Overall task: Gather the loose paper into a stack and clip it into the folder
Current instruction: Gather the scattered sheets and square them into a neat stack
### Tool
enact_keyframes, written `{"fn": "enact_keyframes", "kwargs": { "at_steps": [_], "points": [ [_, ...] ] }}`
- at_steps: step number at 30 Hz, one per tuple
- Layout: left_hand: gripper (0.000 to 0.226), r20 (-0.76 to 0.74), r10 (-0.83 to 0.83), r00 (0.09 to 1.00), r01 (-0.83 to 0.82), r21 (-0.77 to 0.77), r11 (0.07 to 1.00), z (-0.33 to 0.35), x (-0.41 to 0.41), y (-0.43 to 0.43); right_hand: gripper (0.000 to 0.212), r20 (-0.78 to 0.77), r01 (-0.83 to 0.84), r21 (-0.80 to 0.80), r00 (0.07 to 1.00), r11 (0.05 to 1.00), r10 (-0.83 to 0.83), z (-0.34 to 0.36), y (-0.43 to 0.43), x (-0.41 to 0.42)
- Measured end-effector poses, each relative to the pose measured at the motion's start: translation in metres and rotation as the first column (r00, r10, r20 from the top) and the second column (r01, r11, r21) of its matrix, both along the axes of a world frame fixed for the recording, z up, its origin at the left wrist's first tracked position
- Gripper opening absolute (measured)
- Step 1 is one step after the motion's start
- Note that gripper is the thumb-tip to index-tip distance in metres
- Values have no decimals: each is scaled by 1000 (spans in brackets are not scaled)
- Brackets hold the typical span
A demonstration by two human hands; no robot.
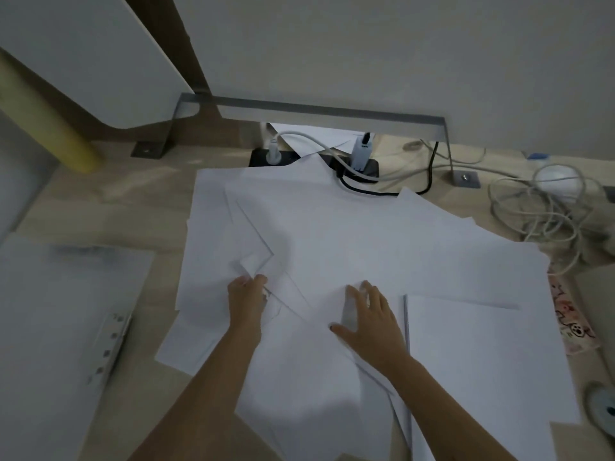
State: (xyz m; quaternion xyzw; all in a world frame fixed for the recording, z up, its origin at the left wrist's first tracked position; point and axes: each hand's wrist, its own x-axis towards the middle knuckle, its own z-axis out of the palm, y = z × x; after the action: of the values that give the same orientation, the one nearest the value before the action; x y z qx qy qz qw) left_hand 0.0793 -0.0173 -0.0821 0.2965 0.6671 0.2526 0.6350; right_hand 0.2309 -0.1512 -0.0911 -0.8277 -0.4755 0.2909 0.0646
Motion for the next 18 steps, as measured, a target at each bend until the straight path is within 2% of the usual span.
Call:
{"fn": "enact_keyframes", "kwargs": {
  "at_steps": [2,4,6,7,8,10,11,14,15,18],
  "points": [
    [21,65,-16,998,13,49,999,2,0,-3,73,-44,36,44,998,998,-34,0,-3,3],
    [10,-14,-168,986,168,169,971,10,4,-11,67,-88,73,71,994,995,-67,2,-5,7],
    [9,-88,-293,952,305,297,905,12,8,-17,63,-107,92,80,991,993,-83,3,-8,10],
    [16,-138,-333,933,360,336,870,11,10,-20,61,-112,97,84,990,992,-87,3,-9,11],
    [32,-211,-341,916,397,366,842,6,12,-21,60,-117,99,85,989,991,-89,2,-9,12],
    [64,-435,-289,853,462,369,806,1,16,-22,59,-128,105,87,987,991,-93,2,-11,13],
    [73,-515,-252,819,482,380,790,1,18,-23,58,-130,103,88,987,991,-92,2,-11,13],
    [79,-570,-247,784,533,414,738,-1,26,-26,57,-129,96,90,988,991,-84,1,-11,15],
    [79,-543,-270,795,515,368,774,-2,28,-27,56,-125,93,92,989,991,-81,1,-12,16],
    [77,-384,-211,899,305,204,930,-13,30,-26,55,-111,85,100,991,991,-74,1,-12,17]
  ]
}}
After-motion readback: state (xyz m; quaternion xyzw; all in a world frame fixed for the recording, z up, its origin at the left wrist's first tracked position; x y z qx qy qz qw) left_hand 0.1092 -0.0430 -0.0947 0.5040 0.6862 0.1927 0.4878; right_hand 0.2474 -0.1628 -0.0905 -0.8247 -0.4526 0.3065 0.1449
